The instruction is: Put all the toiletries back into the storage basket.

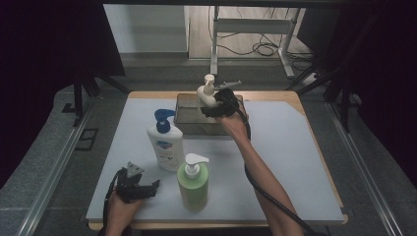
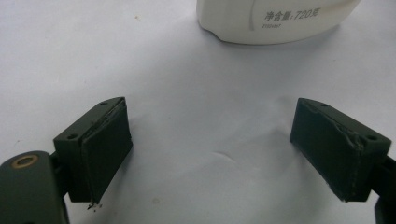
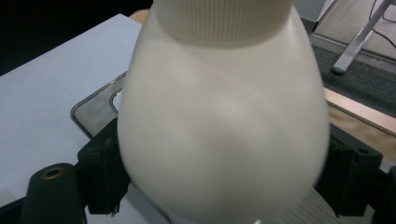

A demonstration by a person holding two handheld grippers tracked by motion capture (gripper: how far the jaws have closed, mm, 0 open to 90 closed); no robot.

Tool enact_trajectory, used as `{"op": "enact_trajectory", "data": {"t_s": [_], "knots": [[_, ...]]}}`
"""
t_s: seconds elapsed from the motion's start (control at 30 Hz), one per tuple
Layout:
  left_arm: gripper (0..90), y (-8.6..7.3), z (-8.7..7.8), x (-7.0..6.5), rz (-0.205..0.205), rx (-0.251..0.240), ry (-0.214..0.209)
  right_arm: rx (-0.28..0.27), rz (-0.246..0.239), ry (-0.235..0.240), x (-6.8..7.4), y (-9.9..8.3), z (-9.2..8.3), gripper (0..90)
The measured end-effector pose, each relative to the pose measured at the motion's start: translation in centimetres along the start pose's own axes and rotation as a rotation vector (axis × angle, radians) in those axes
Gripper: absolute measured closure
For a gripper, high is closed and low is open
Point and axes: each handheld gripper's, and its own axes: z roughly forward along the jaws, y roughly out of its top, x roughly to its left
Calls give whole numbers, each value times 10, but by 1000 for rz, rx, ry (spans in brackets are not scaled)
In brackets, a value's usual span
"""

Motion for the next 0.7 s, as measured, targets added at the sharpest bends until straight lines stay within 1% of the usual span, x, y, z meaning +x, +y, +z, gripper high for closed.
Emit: {"op": "enact_trajectory", "data": {"t_s": [0.13, 0.27, 0.37, 0.43, 0.5, 0.6, 0.67, 0.7], "knots": [[118, 0, 0, 0, 0, 0, 0, 3, 6, 10, -3, -6, -9, 165], [118, 0, 0, 0, 0, 0, 1, 6, 17, 33, -8, -13, -19, 175], [118, 0, 0, 0, 0, 0, 1, 28, 21, 46, -12, -18, -24, 189], [118, 0, 0, 0, 0, 0, 1, 34, 14, 48, -15, -21, -28, 208], [118, 0, 0, 0, -1, 0, 0, 38, 12, 51, -17, -24, -32, 276], [118, 0, 0, 0, -1, -1, 1, 52, -11, 48, -21, -29, -37, 406], [118, 0, 0, 0, 0, 0, 1, 57, -6, 36, -24, -31, -39, 505], [118, 0, 0, 0, -1, 0, 1, 60, -5, 32, -26, -33, -39, 542]]}}
